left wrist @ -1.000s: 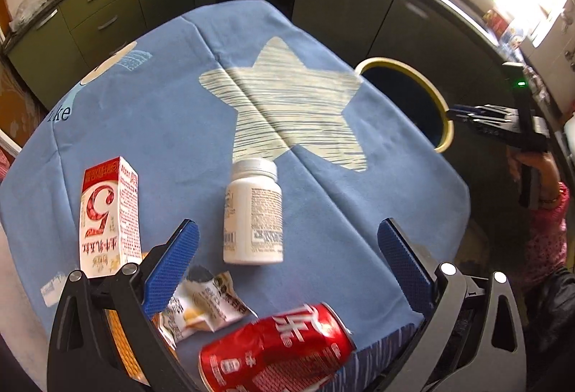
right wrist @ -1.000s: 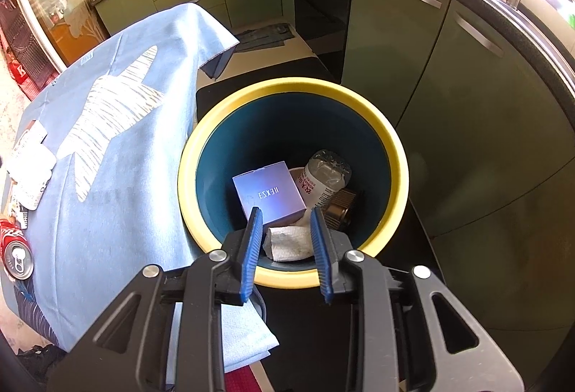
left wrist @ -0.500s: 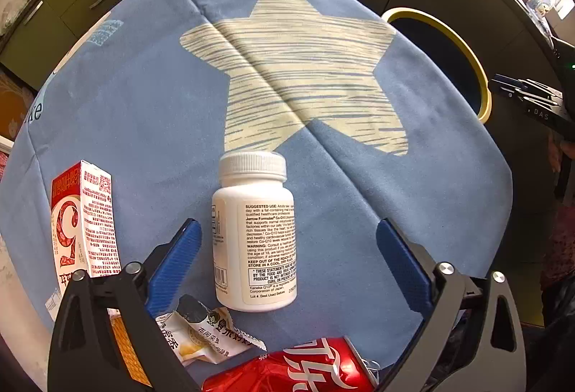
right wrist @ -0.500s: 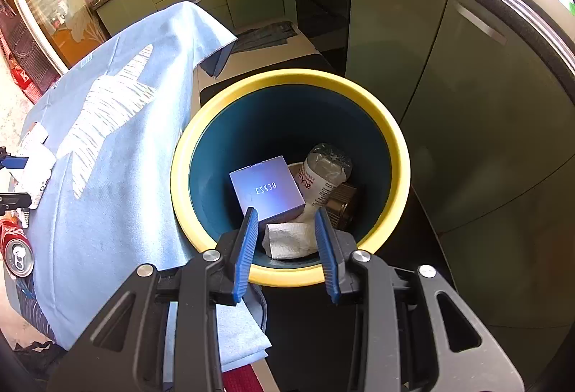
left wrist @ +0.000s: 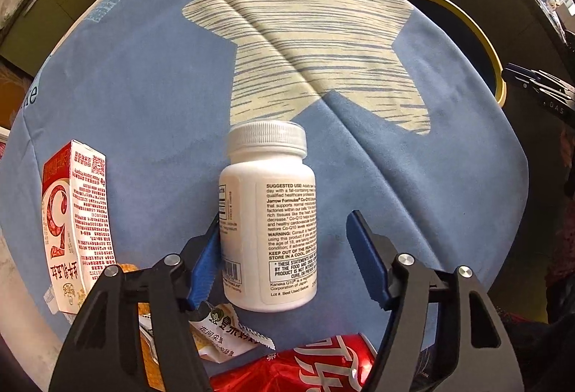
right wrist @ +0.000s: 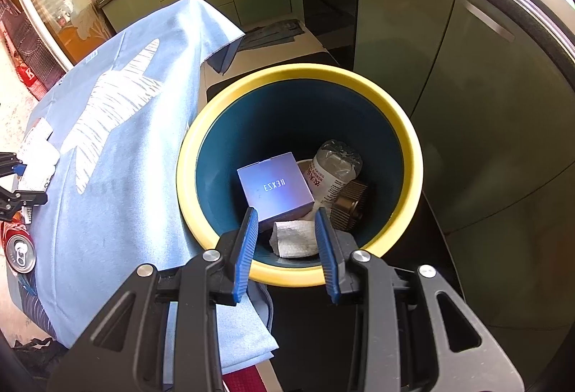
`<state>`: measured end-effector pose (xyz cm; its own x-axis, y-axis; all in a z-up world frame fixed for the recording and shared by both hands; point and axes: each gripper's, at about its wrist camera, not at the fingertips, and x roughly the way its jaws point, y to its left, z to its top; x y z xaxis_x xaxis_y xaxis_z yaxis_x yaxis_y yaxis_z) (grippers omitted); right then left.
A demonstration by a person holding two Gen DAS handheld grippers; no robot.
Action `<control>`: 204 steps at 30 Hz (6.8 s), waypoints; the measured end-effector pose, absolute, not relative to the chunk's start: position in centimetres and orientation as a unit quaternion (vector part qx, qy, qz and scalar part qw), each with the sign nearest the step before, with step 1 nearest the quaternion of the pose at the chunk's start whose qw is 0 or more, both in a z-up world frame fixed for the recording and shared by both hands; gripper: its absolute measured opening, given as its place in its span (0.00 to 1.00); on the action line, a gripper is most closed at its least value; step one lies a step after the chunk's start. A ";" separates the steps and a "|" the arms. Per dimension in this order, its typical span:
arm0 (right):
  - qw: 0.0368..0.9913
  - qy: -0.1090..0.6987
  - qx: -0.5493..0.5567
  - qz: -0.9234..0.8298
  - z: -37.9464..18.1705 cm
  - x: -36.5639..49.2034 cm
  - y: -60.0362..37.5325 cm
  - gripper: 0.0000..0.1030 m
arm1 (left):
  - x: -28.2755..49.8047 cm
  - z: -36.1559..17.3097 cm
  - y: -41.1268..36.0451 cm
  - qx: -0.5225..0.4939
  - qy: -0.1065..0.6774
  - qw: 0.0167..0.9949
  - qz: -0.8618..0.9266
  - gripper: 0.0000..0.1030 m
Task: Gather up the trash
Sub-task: 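Grasp the white pill bottle on the table with the left gripper, then carry the pill bottle over the bin and open the left gripper, then grasp the red Coca-Cola can with the right gripper, then carry the can over the bin and open the right gripper, then grasp the white-and-red milk carton with the left gripper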
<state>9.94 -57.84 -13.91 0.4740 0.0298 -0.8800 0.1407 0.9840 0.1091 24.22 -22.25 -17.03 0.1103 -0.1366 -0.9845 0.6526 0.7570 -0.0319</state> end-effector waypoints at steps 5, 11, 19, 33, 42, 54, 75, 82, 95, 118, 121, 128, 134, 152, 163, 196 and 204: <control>0.855 0.511 0.085 -0.035 -13.9 9.7 -57.9 0.31 | 24.7 -16.8 -22.0 0.207 0.603 0.719 -0.275 0.45; 0.856 0.508 0.092 -0.039 -14.0 9.1 -58.4 0.31 | 24.2 -15.3 -22.3 0.218 0.590 0.722 -0.287 0.45; 0.860 0.493 0.116 -0.064 -13.8 7.3 -60.8 0.31 | 22.0 -10.3 -27.4 0.250 0.541 0.726 -0.343 0.45; 0.851 0.488 0.158 -0.112 -14.8 3.1 -65.5 0.31 | 21.7 -10.4 -48.4 0.315 0.477 0.701 -0.427 0.45; 0.850 0.489 0.159 -0.115 -15.0 2.5 -66.0 0.31 | 23.1 -8.3 -50.0 0.283 0.449 0.733 -0.425 0.67; 0.852 0.499 0.136 -0.080 -15.1 5.0 -62.7 0.31 | 18.6 -1.5 -35.8 0.207 0.399 0.794 -0.409 0.78; 0.815 0.515 -0.061 0.257 -8.8 11.1 -36.8 0.36 | 12.4 -0.7 -4.7 0.040 0.362 0.911 -0.195 0.91; 0.767 0.494 -0.161 0.376 -6.9 9.1 -27.8 0.57 | 8.9 -2.4 -0.9 0.030 0.353 0.921 -0.160 0.93; 0.663 0.473 -0.397 0.423 -9.5 8.2 -17.9 0.63 | 5.5 -4.8 3.8 -0.013 0.358 0.926 -0.118 0.94; 0.625 0.499 -0.414 0.435 -11.4 10.0 -15.9 0.56 | 5.9 -6.7 5.5 -0.043 0.370 0.923 -0.101 0.94; 0.614 0.509 -0.406 0.445 -11.4 10.3 -16.3 0.56 | 6.1 -6.8 5.4 -0.043 0.371 0.922 -0.101 0.94; 0.582 0.532 -0.418 0.451 -13.7 11.2 -15.4 0.67 | 6.3 -7.0 5.2 -0.043 0.370 0.922 -0.102 0.94; 0.614 0.528 -0.408 0.422 -13.7 13.0 -15.8 0.54 | 6.2 -6.9 5.3 -0.043 0.372 0.922 -0.097 0.94; 0.737 0.482 -0.324 0.346 -5.5 11.6 -25.6 0.54 | 7.2 -6.6 3.3 -0.014 0.375 0.919 -0.117 0.94; 0.816 0.526 -0.214 0.105 -6.4 16.4 -42.1 0.54 | 8.0 -4.8 -1.3 0.029 0.364 0.914 -0.177 0.94; 0.827 0.560 -0.044 -0.009 -14.3 15.4 -51.6 0.65 | 23.5 -9.3 -10.5 0.105 0.456 0.865 -0.182 0.94; 0.831 0.555 -0.046 0.009 -14.3 14.7 -49.7 0.65 | 28.8 -14.1 -10.5 0.097 0.512 0.840 -0.151 0.94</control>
